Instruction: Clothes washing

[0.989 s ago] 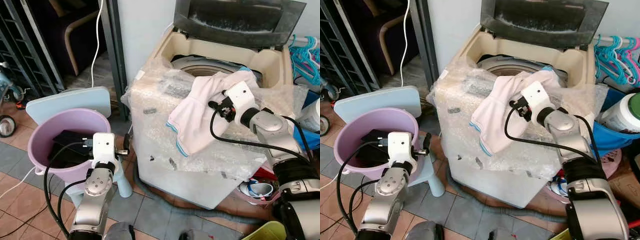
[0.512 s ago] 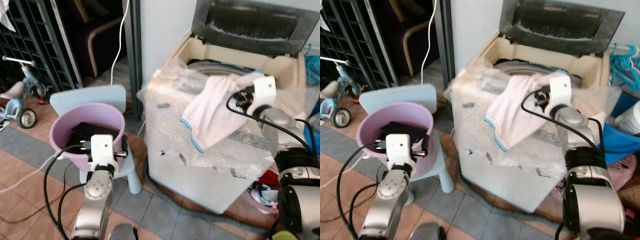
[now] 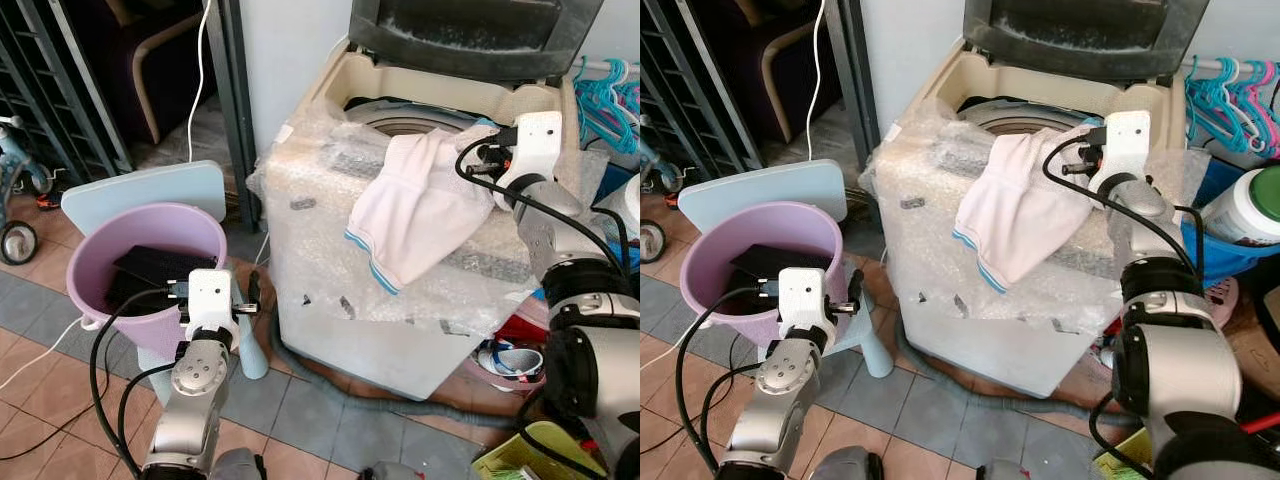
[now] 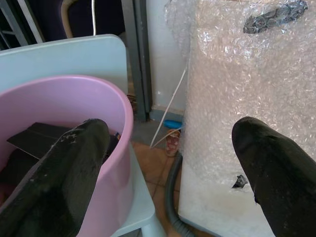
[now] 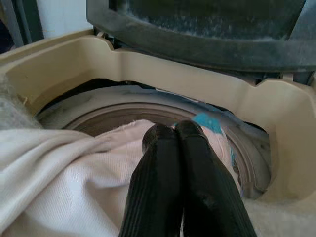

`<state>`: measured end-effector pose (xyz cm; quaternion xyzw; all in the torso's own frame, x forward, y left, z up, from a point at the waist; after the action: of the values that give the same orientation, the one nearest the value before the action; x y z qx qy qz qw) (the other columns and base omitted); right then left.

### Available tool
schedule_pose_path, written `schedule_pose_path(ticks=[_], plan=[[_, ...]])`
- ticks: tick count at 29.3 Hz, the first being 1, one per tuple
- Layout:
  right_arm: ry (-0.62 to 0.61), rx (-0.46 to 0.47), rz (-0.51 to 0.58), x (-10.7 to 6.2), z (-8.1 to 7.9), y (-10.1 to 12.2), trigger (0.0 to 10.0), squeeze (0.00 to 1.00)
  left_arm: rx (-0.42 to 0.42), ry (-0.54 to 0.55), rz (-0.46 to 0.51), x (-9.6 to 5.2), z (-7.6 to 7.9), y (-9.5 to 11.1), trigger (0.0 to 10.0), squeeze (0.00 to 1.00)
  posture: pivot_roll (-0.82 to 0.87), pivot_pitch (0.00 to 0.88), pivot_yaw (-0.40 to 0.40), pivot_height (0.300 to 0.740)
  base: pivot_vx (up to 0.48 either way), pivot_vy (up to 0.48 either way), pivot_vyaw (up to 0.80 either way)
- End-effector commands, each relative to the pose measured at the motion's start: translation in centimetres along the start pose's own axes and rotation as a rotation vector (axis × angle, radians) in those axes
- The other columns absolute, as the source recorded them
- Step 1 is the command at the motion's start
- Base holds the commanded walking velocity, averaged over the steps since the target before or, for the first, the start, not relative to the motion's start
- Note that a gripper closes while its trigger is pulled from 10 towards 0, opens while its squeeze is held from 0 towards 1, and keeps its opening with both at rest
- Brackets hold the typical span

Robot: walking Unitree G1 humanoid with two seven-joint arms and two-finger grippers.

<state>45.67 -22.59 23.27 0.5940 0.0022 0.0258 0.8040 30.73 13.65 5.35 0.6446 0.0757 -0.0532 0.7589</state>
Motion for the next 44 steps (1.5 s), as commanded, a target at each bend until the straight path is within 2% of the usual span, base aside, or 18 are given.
schedule_pose_path(ticks=[1, 6, 8, 9, 10, 11, 12, 13, 18, 20, 23, 25, 28, 31, 33, 36, 37, 44], plan=[[-0.02, -0.006, 0.09, 0.7, 0.6, 3.7, 0.0, 0.0, 0.008, 0.011, 0.019, 0.1, -0.1, 0.4, 10.0, 0.0, 0.05, 0.009, -0.038, 0.74, 0.0, 0.0, 0.0], [0.012, -0.071, 0.16, 0.8, 1.4, 6.4, 0.0, 0.0, 0.001, 0.046, 0.025, -0.1, -0.8, 0.5, 10.0, 0.0, 0.06, 0.01, -0.057, 0.74, 0.0, 0.0, 0.0], [0.056, -0.094, 0.155, 0.5, 1.4, 5.9, 0.0, 0.0, -0.001, 0.053, 0.024, -0.2, -1.0, 0.4, 10.0, 0.0, 0.06, 0.01, -0.06, 0.74, 0.0, 0.0, 0.0], [0.077, -0.106, 0.152, 0.4, 1.4, 5.5, 1.1, 0.0, -0.001, 0.053, 0.023, -0.2, -1.0, 0.3, 10.0, 0.0, 0.06, 0.012, -0.059, 0.74, 0.0, 0.0, 0.0], [0.16, -0.103, 0.148, -0.3, 1.1, 4.2, 7.8, 0.0, -0.002, 0.053, 0.02, -0.3, -1.0, 0.2, 10.0, 0.0, 0.05, 0.013, -0.052, 0.74, 0.0, 0.0, 0.0], [0.212, -0.095, 0.138, -0.7, 0.9, 3.4, 9.1, 0.0, -0.002, 0.05, 0.018, -0.3, -1.0, 0.2, 10.0, 0.0, 0.05, 0.014, -0.049, 0.74, 0.0, 0.0, 0.0], [0.245, -0.088, 0.131, -1.0, 0.8, 2.8, 9.1, 0.0, -0.002, 0.048, 0.016, -0.4, -1.0, 0.1, 10.0, 0.0, 0.04, 0.014, -0.044, 0.74, 0.0, 0.0, 0.0], [0.343, -0.115, 0.135, -2.1, 0.2, 1.6, 10.0, 0.0, 0.002, 0.037, 0.011, -0.3, -0.8, 0.0, 10.0, 0.0, 0.03, 0.015, -0.036, 0.74, 0.0, 0.0, 0.0], [0.629, -0.112, 0.099, -6.4, -1.9, -2.2, 10.0, 0.0, 0.012, 0.003, 0.006, 0.1, -0.5, 0.1, 10.0, 0.0, 0.0, 0.017, -0.011, 0.74, 0.0, 0.0, 0.0], [0.752, -0.098, 0.042, -8.9, -3.1, -4.9, 10.0, 0.0, 0.01, -0.016, 0.013, 0.4, -0.2, 0.4, 10.0, 0.0, -0.01, 0.018, -0.003, 0.74, 0.0, 0.0, 0.0], [0.819, -0.081, -0.013, -10.6, -3.8, -6.9, 10.0, 0.0, 0.009, -0.023, 0.016, 0.6, 0.0, 0.6, 10.0, 0.0, -0.01, 0.02, 0.002, 0.74, 0.0, 0.0, 0.0], [0.931, -0.063, -0.124, -13.4, -5.0, -10.5, 10.0, 0.0, 0.01, -0.028, 0.015, 0.7, 0.1, 0.6, 10.0, 0.0, -0.01, 0.022, 0.008, 0.74, 0.0, 0.0, 0.0], [1.0, -0.078, -0.203, -15.2, -6.0, -12.7, 10.0, 0.0, 0.012, -0.032, 0.009, 0.6, 0.2, 0.4, 10.0, 0.0, -0.01, 0.023, 0.009, 0.74, 0.0, 0.0, 0.0], [0.986, -0.099, -0.257, -15.5, -6.4, -14.2, 10.0, 0.0, 0.014, -0.032, 0.006, 0.5, 0.1, 0.3, 10.0, 0.0, 0.0, 0.024, 0.007, 0.74, 0.0, 0.0, 0.0], [0.907, -0.111, -0.315, -14.8, -6.8, -15.6, 10.0, 1.0, 0.016, -0.027, 0.006, 0.5, -0.1, 0.3, 10.0, 0.0, 0.01, 0.025, 0.005, 0.74, 0.0, 0.0, 0.0], [0.878, -0.113, -0.304, -14.5, -7.3, -15.5, 10.0, 1.0, 0.016, -0.023, 0.007, 0.5, -0.2, 0.3, 10.0, 0.0, 0.01, 0.025, 0.005, 0.74, 0.0, 0.0, 0.0], [0.808, -0.121, -0.303, -13.6, -7.7, -15.7, 10.0, 1.0, 0.018, -0.02, 0.006, 0.4, -0.4, 0.3, 10.0, 0.0, 0.03, 0.03, 0.007, 0.74, 0.0, 0.0, 0.0], [0.666, -0.122, -0.335, -12.3, -9.1, -16.8, 10.0, 1.0, 0.028, -0.011, -0.008, 0.1, -0.7, 0.0, 10.0, 0.0, 0.03, 0.036, 0.01, 0.74, 0.0, 0.0, 0.0]])
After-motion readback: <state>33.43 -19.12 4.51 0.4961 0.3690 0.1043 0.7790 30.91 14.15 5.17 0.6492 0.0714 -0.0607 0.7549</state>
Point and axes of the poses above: a point about 5 cm out from each wrist's last joint towards the gripper, its own x axis pointing out of the wrist towards the gripper, its own y axis along the axis of the wrist's last joint, z = x × y, the point moved 5 cm from there along x, pointing out of the wrist towards the gripper, and after that the axes turned 12 degrees about -x, right-handed, at the moved point
